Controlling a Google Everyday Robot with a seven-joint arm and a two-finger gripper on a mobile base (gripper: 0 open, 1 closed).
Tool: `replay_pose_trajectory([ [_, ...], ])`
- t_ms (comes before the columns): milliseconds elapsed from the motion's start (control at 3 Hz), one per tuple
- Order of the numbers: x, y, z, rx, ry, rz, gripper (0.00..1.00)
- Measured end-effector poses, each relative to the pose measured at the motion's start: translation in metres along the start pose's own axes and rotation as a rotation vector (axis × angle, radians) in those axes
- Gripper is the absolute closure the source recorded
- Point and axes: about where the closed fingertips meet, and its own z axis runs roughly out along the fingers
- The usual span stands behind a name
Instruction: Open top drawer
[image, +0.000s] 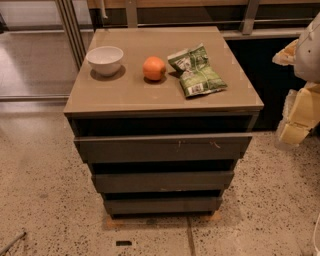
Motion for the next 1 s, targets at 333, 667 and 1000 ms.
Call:
replay_pose_trajectory([
  [333, 0.000, 0.000, 0.000, 0.000, 0.000, 0.000, 0.00],
  [667, 0.002, -0.001, 0.010, 0.018, -0.023, -0.012, 0.00],
  [1000, 0.007, 0.004, 0.056, 0.011, -0.092, -0.011, 0.00],
])
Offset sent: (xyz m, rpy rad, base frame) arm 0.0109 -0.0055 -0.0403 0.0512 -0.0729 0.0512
